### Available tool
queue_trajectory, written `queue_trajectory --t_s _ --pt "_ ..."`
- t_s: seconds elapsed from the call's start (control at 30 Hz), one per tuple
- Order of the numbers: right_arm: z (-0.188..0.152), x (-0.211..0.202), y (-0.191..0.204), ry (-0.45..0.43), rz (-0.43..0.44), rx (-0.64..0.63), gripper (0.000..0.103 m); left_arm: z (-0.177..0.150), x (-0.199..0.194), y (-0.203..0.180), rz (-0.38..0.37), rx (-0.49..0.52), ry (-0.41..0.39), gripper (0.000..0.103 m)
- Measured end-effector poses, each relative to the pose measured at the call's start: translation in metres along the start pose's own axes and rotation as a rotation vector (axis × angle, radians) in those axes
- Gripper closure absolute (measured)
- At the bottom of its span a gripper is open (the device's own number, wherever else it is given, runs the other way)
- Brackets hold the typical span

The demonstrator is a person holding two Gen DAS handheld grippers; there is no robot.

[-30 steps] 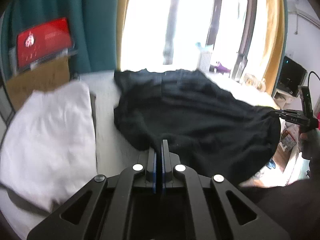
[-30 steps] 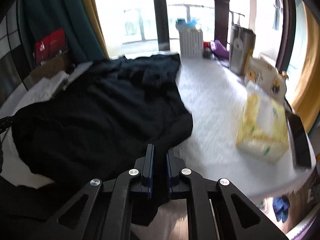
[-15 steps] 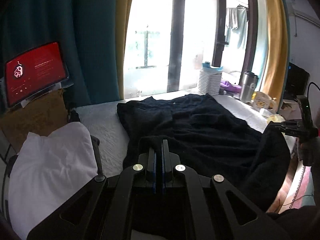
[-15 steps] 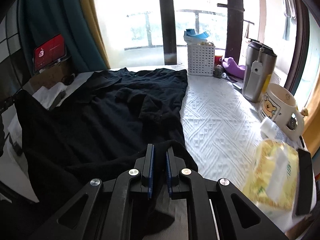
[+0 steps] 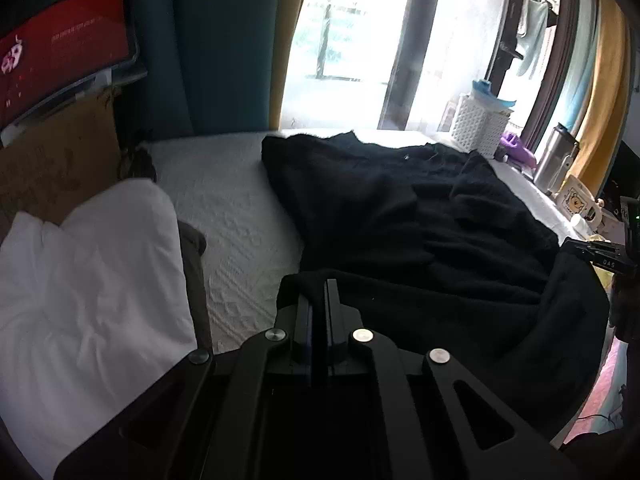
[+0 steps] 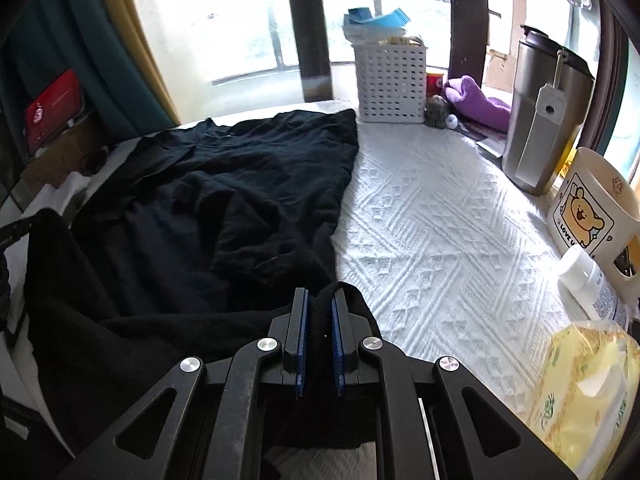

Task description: Fold small clothes

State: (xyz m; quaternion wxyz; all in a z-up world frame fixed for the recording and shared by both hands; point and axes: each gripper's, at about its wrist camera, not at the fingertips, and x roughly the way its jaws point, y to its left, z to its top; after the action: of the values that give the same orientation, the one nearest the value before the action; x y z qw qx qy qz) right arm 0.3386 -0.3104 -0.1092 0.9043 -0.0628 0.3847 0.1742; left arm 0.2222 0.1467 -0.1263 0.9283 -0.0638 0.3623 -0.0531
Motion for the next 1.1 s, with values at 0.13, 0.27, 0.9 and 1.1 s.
queue_trajectory --t_s 0.13,0.27,0.9,1.1 --pt "-0.002 0.0 0.004 -0.001 -0.018 -0.045 0.091 -0.007 -0.01 0.004 0.045 0.002 -0.006 0.05" --pt "-0.01 -0.011 0.007 -0.022 -0.065 -0.063 0.01 -0.018 -0.027 0.01 0.05 -0.012 -0.017 0.045" --pt "-0.109 -0.077 0.035 -0.035 -0.204 -0.244 0.0 -0.105 -0.056 -0.005 0.061 0.04 0.051 0.042" --pt "-0.116 -0.08 0.013 -0.05 -0.109 -0.14 0.0 -0.105 -0.064 -0.005 0.043 0.037 0.034 0.042"
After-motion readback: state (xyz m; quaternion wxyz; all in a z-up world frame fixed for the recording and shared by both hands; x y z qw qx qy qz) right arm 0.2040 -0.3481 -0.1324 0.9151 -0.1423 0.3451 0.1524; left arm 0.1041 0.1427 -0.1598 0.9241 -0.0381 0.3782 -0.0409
